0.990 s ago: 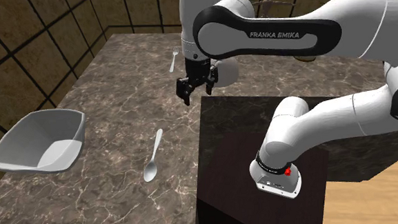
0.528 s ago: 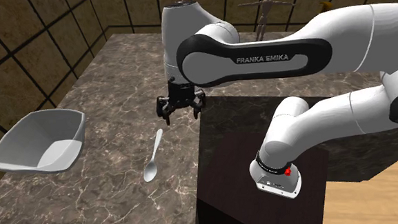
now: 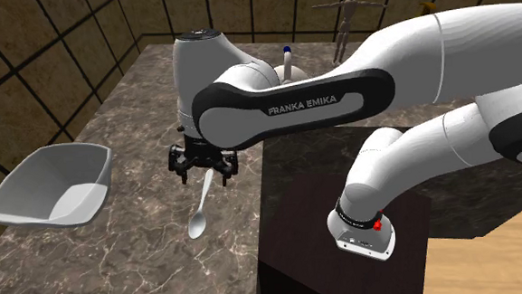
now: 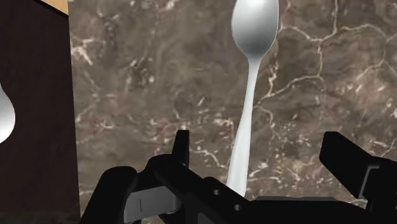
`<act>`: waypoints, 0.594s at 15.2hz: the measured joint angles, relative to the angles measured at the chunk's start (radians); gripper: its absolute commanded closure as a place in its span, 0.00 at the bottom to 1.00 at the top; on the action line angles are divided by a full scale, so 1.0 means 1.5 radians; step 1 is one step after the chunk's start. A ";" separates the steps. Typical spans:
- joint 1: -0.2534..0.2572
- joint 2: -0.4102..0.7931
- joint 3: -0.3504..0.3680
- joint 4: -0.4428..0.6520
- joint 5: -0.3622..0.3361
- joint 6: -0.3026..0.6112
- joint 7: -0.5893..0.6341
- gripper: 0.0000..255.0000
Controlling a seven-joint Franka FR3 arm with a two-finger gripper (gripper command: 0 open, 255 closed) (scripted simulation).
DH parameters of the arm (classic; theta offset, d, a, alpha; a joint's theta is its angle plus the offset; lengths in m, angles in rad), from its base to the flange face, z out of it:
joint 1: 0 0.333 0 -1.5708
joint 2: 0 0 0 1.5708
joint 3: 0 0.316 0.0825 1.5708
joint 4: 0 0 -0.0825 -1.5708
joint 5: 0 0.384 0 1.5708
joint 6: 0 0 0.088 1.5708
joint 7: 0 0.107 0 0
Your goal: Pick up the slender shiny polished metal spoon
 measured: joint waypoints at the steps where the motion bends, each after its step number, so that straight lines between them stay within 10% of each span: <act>1: -0.003 0.009 0.011 0.002 0.004 0.012 0.017 0.00; 8: -0.004 0.032 0.036 -0.038 0.021 0.078 0.023 0.00; 9: -0.004 0.034 0.038 -0.040 0.021 0.082 0.022 1.00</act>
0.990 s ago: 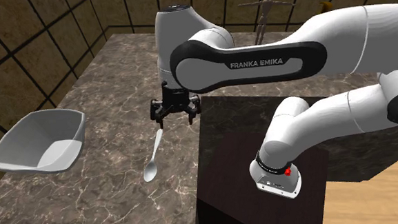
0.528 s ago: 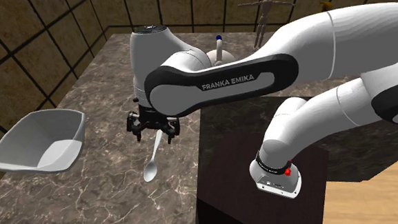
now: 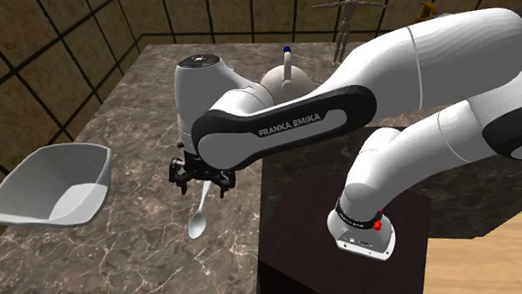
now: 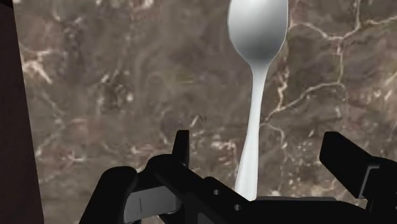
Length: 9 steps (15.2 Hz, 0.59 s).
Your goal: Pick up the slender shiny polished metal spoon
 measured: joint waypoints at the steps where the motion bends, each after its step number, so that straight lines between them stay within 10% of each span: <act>1: 0.000 0.001 0.001 -0.001 0.000 0.002 0.000 1.00; 9: -0.001 0.001 -0.002 -0.001 -0.001 0.001 -0.003 1.00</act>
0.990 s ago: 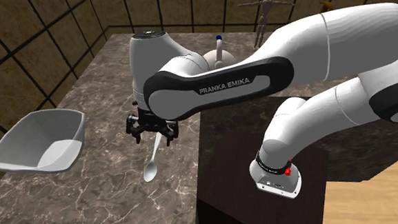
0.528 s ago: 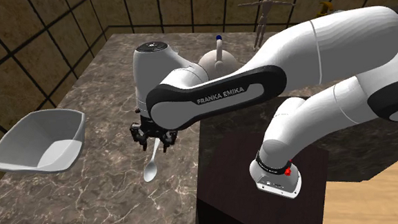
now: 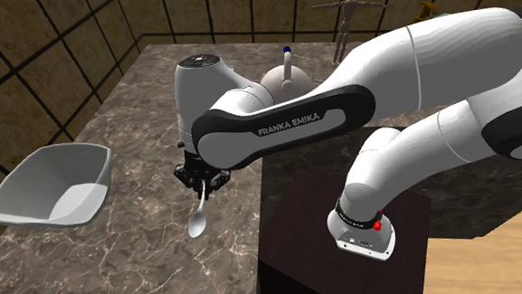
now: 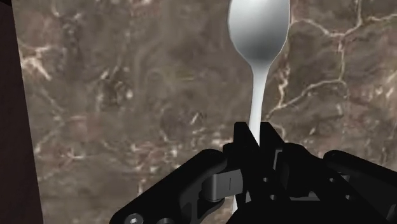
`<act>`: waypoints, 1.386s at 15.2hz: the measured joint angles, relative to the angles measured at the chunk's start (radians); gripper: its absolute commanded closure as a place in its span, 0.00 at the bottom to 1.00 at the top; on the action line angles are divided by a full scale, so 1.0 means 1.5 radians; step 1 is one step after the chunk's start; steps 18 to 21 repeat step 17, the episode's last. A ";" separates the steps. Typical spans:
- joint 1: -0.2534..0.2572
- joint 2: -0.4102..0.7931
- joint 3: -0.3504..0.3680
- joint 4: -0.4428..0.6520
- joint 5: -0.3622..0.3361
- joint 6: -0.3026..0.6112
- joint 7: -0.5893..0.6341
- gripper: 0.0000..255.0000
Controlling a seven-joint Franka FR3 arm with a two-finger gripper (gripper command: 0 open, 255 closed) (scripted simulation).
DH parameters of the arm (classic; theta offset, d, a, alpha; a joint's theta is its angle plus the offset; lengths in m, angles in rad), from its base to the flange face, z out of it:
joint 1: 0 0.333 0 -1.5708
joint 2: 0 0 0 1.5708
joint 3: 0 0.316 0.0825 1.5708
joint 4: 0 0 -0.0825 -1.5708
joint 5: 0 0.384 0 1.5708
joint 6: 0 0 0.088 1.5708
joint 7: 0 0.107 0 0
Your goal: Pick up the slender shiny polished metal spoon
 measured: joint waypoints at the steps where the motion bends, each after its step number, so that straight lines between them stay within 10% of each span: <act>1: 0.000 0.000 0.001 -0.001 0.001 0.002 0.001 1.00; 21: -0.007 -0.025 -0.034 0.107 -0.029 -0.129 0.027 1.00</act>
